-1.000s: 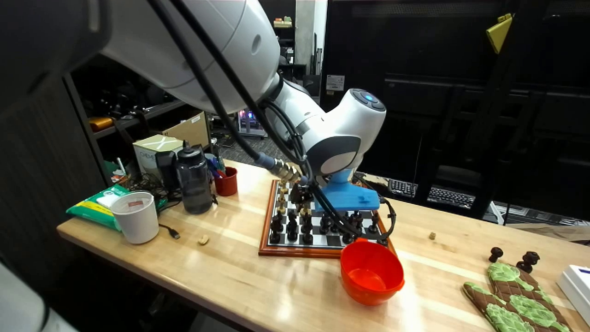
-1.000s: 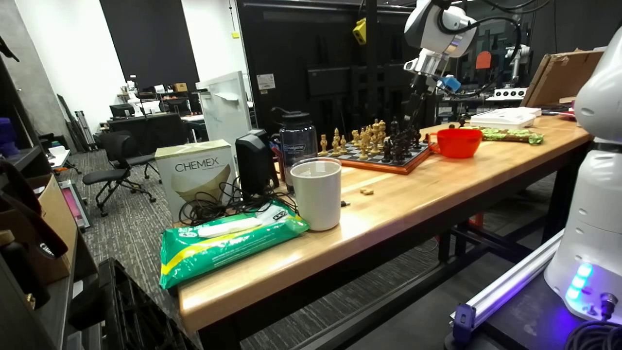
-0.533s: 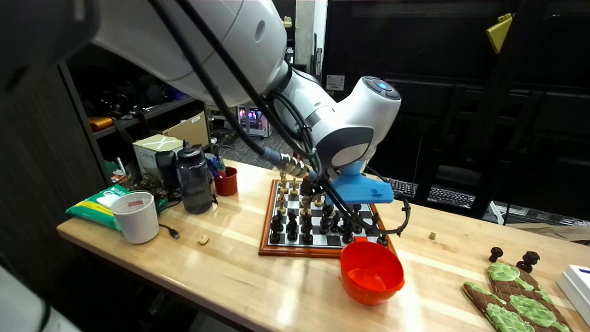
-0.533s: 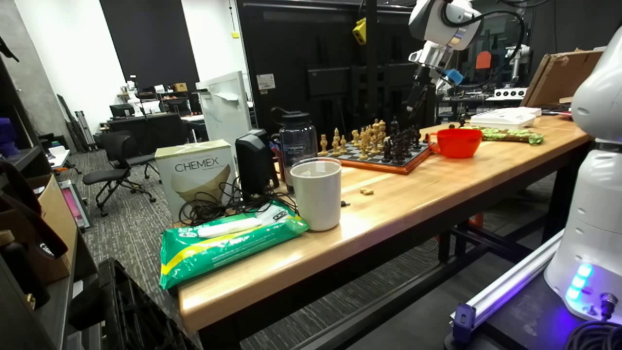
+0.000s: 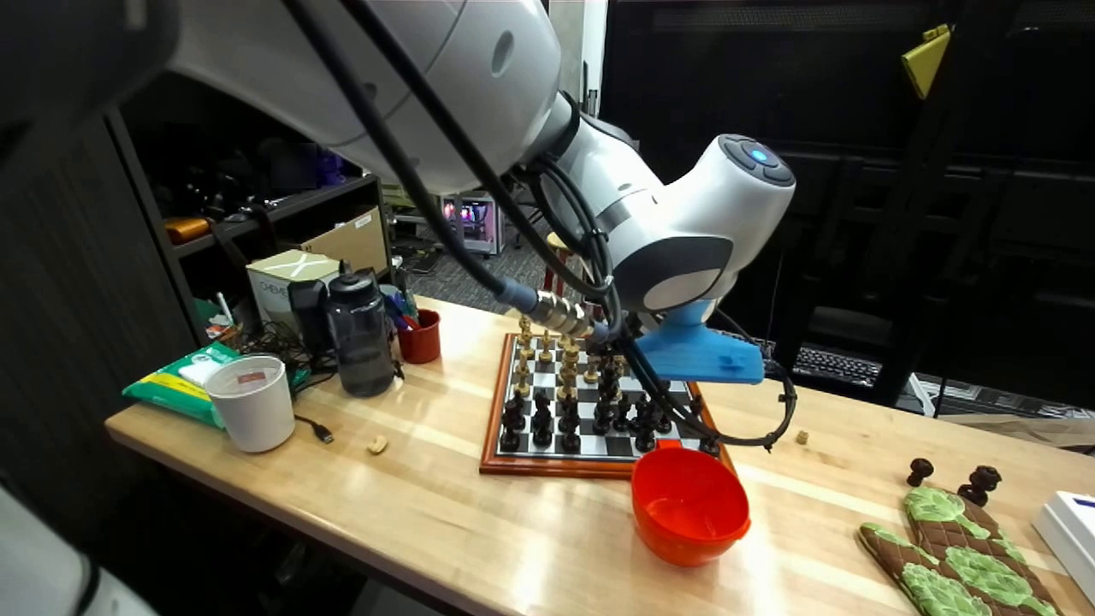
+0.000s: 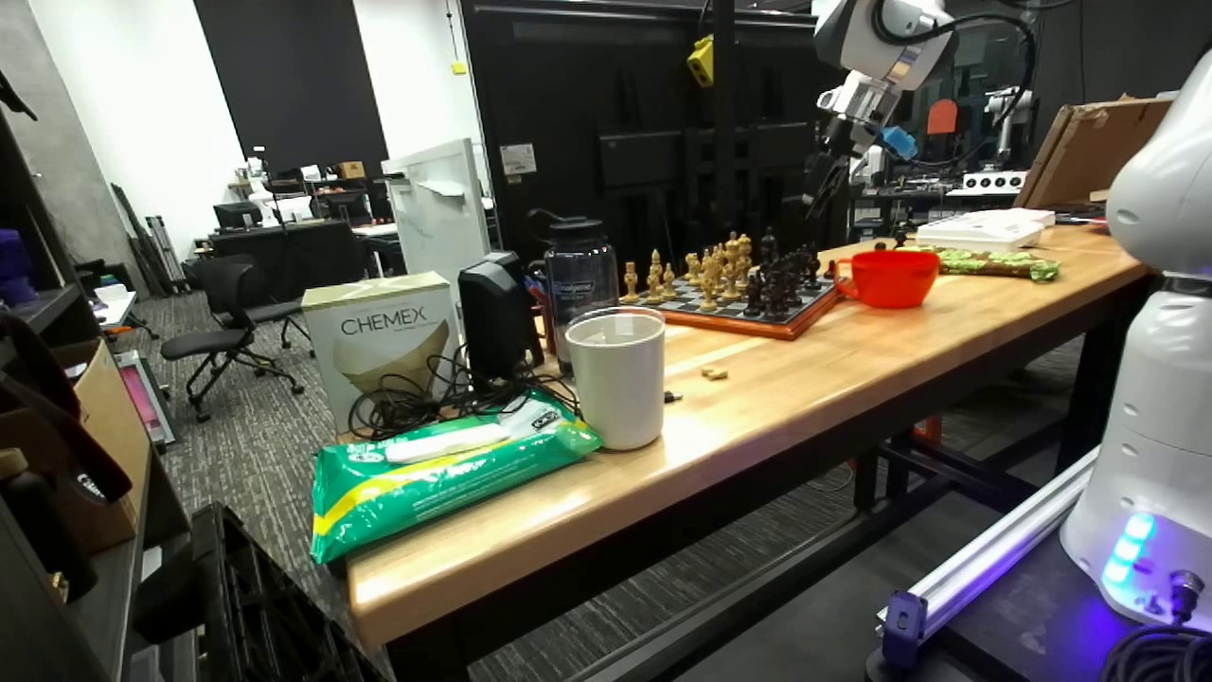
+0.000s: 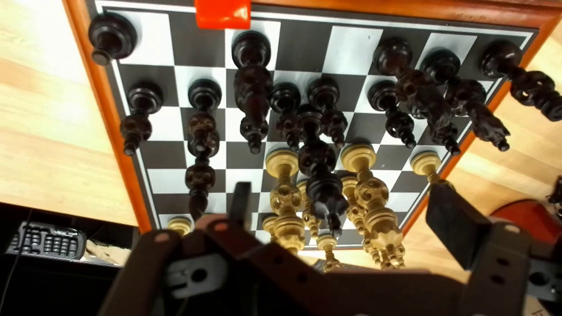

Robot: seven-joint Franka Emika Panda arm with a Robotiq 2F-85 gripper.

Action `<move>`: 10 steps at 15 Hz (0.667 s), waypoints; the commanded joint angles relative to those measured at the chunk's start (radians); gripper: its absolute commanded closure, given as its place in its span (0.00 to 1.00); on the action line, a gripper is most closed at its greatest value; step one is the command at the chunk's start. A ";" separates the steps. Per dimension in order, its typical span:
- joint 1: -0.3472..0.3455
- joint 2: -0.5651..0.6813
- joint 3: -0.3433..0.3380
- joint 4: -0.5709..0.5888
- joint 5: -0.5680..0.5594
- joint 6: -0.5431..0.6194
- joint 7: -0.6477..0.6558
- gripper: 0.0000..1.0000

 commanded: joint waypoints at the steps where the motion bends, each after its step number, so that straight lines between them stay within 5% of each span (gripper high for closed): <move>1: -0.020 0.011 -0.014 0.026 0.055 -0.021 -0.038 0.00; 10: -0.045 0.007 -0.026 0.038 0.161 -0.056 -0.082 0.00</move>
